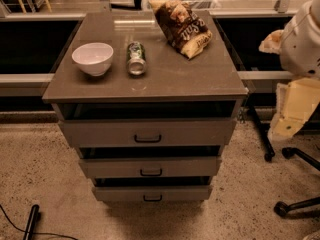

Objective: Open bottom drawer

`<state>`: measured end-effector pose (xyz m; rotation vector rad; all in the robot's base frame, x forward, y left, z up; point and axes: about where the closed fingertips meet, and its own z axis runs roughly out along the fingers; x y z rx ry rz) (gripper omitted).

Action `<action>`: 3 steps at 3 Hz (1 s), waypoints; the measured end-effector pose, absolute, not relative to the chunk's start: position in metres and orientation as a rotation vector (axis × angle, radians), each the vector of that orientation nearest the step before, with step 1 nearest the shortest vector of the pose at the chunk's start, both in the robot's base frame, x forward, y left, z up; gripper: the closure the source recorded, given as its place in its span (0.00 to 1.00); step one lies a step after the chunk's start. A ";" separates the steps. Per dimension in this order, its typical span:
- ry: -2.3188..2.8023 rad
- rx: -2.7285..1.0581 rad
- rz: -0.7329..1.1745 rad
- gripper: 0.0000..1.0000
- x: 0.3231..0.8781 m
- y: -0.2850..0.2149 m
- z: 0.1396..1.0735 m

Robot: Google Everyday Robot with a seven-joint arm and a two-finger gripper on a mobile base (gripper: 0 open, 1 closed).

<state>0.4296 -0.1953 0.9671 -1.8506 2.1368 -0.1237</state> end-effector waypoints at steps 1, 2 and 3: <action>2.089 -1.929 -0.013 0.00 0.424 -0.177 0.911; 2.128 -1.912 0.156 0.00 0.418 -0.170 0.813; 2.162 -1.926 0.214 0.00 0.407 -0.170 0.773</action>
Offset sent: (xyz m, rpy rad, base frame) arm -0.0328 0.0304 -0.3128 0.1992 0.3488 0.0451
